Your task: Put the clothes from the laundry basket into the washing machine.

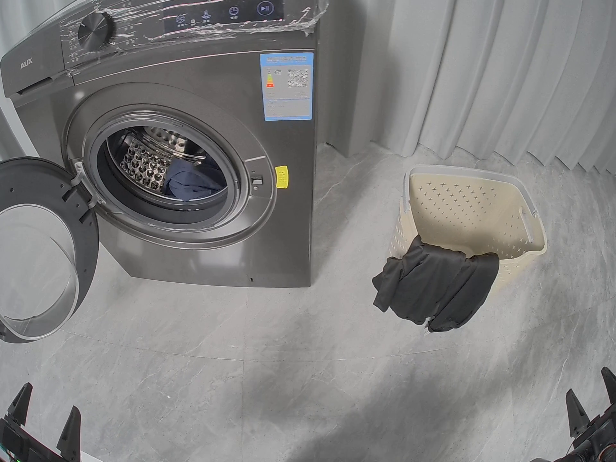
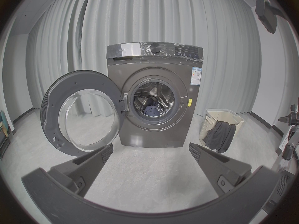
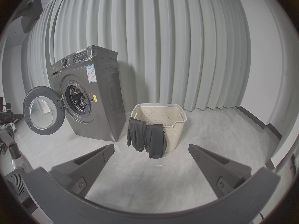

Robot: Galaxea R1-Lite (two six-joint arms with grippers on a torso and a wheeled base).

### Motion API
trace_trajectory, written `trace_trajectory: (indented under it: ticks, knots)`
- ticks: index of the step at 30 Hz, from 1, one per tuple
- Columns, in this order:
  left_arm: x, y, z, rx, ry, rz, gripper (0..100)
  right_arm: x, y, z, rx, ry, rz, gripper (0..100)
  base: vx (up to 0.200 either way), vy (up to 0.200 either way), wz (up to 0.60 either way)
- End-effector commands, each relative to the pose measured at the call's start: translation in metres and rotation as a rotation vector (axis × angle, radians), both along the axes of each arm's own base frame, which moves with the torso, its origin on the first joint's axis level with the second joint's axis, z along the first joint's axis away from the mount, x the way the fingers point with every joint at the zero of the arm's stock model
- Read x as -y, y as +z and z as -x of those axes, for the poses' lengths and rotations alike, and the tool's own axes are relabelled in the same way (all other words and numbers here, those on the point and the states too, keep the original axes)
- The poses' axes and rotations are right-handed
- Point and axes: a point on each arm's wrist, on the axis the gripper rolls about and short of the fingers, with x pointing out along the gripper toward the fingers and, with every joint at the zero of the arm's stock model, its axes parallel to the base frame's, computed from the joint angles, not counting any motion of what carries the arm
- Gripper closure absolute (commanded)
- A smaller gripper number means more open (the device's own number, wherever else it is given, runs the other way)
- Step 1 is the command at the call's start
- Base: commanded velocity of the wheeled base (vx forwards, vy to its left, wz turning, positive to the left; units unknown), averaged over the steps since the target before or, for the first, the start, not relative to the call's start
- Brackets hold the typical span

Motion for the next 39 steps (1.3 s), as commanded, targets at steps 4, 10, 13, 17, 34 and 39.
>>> trace_trajectory:
  ticks: [4,10,13,17,34,39]
  knots:
    - [-0.0001,-0.0051,-0.0007,-0.01,0.003,-0.002,0,0.0,-0.0004,0.0008,0.011,0.0,0.0,0,0.0,0.0,0.0]
    - [-0.0001,-0.0051,-0.0007,-0.01,0.003,-0.002,0,0.0,-0.0006,0.0008,0.01,0.0,0.0,0,0.0,-0.067,0.0]
    - [-0.0001,-0.0051,-0.0007,-0.01,0.003,0.0,0,0.0,-0.0006,0.0008,0.01,0.0,0.0,0,0.0,-0.2,0.0]
    - [-0.0001,-0.0051,-0.0007,-0.01,0.003,0.0,0,0.0,-0.001,0.0007,0.008,0.0,0.0,0,0.0,-0.2,0.0]
    - [-0.0002,-0.0051,-0.0007,-0.01,0.007,0.011,0,0.0,-0.0006,0.0008,0.01,0.0,0.0,0,0.0,-0.141,0.0]
    - [-0.0001,-0.0051,-0.0007,-0.01,0.006,0.011,0,0.0,-0.001,0.0006,0.007,-0.001,-0.003,0,0.0,0.0,0.0]
